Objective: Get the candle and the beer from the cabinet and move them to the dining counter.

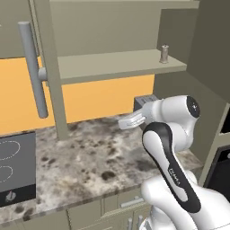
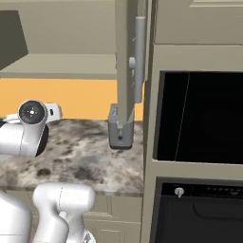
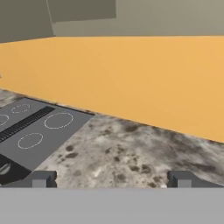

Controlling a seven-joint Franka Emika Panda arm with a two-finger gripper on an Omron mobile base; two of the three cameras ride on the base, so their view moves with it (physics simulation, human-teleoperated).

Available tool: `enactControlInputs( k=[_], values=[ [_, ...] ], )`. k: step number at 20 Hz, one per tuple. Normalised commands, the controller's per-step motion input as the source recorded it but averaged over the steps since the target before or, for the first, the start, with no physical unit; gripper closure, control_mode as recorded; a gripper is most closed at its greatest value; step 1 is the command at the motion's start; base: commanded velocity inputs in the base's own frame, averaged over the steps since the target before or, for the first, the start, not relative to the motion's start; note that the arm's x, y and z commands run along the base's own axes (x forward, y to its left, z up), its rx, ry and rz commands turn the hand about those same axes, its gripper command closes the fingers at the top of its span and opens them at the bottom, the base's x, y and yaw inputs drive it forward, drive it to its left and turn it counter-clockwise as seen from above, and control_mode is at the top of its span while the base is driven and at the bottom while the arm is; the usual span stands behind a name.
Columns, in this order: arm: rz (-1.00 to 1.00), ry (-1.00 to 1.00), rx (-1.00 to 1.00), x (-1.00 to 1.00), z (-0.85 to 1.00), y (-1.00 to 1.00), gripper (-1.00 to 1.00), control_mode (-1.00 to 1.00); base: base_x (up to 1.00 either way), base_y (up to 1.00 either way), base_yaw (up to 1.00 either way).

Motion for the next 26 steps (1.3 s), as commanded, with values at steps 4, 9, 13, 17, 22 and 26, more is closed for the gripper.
enactControlInputs(
  k=[4, 9, 13, 17, 22, 26],
  values=[
    [0.0, 0.0, 0.0, 0.0, 0.0, 0.0, -1.0, 1.0, 0.48, -0.05, -0.17],
    [0.0, 0.0, 0.0, 0.0, 0.0, 0.0, -1.0, 1.0, 0.59, -0.05, -0.18],
    [0.0, 0.0, 0.0, 0.0, 0.0, 0.0, -1.0, 1.0, 0.66, -0.02, -0.18],
    [0.0, 0.0, -0.01, 0.02, 0.0, 0.0, -1.0, -1.0, 0.31, 0.04, -0.1],
    [-0.19, -0.02, -0.01, -0.01, 0.0, 0.0, -1.0, -1.0, 0.0, 0.0, 0.0],
    [-0.55, 0.01, -0.01, 0.02, 0.07, -0.01, -1.0, -1.0, 0.0, 0.0, 0.0]
  ],
)
